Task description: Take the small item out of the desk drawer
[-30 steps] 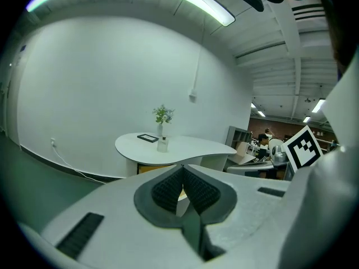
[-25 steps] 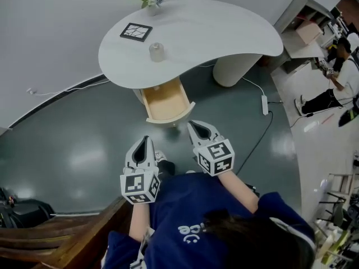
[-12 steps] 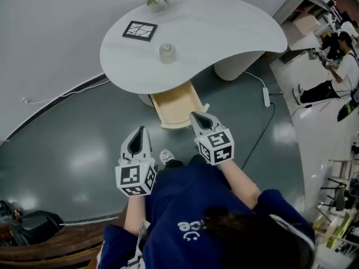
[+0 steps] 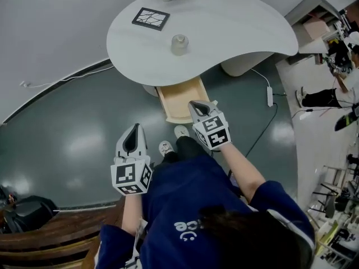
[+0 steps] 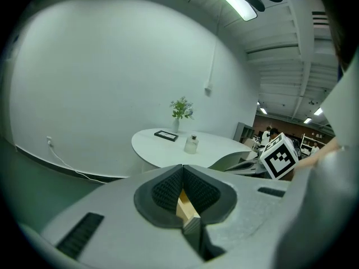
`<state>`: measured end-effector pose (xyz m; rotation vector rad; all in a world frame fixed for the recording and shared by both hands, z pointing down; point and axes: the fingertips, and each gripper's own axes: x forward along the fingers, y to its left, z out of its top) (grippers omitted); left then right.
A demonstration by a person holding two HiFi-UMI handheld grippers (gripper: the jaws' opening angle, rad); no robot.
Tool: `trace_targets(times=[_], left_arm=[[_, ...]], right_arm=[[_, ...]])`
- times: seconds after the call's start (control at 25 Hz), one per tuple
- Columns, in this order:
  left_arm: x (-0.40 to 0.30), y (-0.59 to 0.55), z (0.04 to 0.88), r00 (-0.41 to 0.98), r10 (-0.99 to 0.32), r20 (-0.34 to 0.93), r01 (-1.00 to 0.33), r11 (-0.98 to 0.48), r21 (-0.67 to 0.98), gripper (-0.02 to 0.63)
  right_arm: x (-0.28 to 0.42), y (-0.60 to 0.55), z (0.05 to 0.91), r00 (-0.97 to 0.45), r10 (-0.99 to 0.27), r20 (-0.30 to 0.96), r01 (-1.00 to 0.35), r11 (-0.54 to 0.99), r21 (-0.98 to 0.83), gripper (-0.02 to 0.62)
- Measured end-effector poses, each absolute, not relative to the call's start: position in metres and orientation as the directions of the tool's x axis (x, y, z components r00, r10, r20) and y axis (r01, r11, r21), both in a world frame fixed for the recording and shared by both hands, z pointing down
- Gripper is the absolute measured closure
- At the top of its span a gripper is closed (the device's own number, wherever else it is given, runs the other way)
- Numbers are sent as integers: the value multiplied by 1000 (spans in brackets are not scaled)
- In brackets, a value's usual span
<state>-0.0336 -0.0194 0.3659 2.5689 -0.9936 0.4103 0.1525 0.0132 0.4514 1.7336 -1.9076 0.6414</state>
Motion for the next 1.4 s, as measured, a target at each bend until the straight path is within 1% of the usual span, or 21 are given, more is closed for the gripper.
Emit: trace_targets(times=[0.12,0.28,0.48,0.68,0.96,1.12,1.4], left_arm=[[-42,-21,371,672,-615,412,-727,-652,215,601],[-52,-22,375,616,-651,443,-779,-587,220,601],[-54,-27,380,585,-655,479,-804,-545,237,601],[-54,-26,388,540,-672,507,-839,-483,252,601],[-75,-21,408,471,-691,549,-881,-399,253,601],[-92,-16,420,423,-709,564,-906,-337,255,601],[-110,-10,441,384,-710,590,-923,-284,259,601]], right_arm=[[151,-2,466,-118,-731,672,-979,198,43,586],[151,-19,494,-146,-651,745,-922,362,136,586],[149,-38,535,-172,-557,812,-841,512,173,586],[148,-49,575,-169,-466,868,-723,658,212,569],[151,-72,618,-98,-419,903,-652,712,260,504],[151,-79,639,-84,-414,906,-637,722,271,483],[156,-91,662,-77,-452,889,-683,673,283,445]])
